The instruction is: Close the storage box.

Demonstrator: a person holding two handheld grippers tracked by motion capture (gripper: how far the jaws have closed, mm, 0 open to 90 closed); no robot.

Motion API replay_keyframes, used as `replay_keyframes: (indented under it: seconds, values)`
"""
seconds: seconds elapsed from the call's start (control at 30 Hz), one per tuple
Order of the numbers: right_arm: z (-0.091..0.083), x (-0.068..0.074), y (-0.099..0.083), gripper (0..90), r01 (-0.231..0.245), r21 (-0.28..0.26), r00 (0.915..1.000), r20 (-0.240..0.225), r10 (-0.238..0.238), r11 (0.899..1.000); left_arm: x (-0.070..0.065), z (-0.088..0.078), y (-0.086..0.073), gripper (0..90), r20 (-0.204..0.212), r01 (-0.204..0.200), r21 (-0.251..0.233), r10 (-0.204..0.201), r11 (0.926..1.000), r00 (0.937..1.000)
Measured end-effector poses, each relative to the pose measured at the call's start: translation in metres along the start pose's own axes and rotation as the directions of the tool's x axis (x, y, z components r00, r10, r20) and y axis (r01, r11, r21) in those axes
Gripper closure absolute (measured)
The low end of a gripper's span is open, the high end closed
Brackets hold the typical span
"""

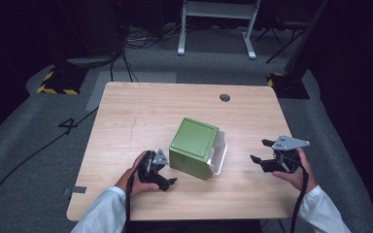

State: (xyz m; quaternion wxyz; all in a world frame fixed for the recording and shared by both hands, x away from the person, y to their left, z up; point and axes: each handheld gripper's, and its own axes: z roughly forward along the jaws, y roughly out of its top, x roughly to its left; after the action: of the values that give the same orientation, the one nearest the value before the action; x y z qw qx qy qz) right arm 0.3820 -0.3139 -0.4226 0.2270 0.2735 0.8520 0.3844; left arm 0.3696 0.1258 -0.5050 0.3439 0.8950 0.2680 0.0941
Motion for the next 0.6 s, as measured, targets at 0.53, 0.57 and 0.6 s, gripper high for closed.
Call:
replay_keyframes:
  seconds: [0.53, 0.57, 0.6]
  values:
    - [-0.027, -0.020, -0.055, 21.7, -0.085, 0.060, 0.9941, 0.073, 0.080, 0.995, 0.008, -0.018, -0.020, 1.8, -0.036, 0.041, -0.002, -0.041, 0.9992, 0.9985]
    - [-0.028, -0.021, -0.059, 21.7, -0.096, 0.063, 0.9930, 0.075, 0.091, 0.993, 0.008, -0.019, -0.021, 1.8, -0.040, 0.044, -0.001, -0.044, 0.9990, 0.9983]
    - [-0.029, -0.022, -0.063, 21.7, -0.104, 0.065, 0.9918, 0.081, 0.099, 0.992, 0.009, -0.020, -0.023, 1.8, -0.043, 0.047, -0.003, -0.047, 0.9989, 0.9980]
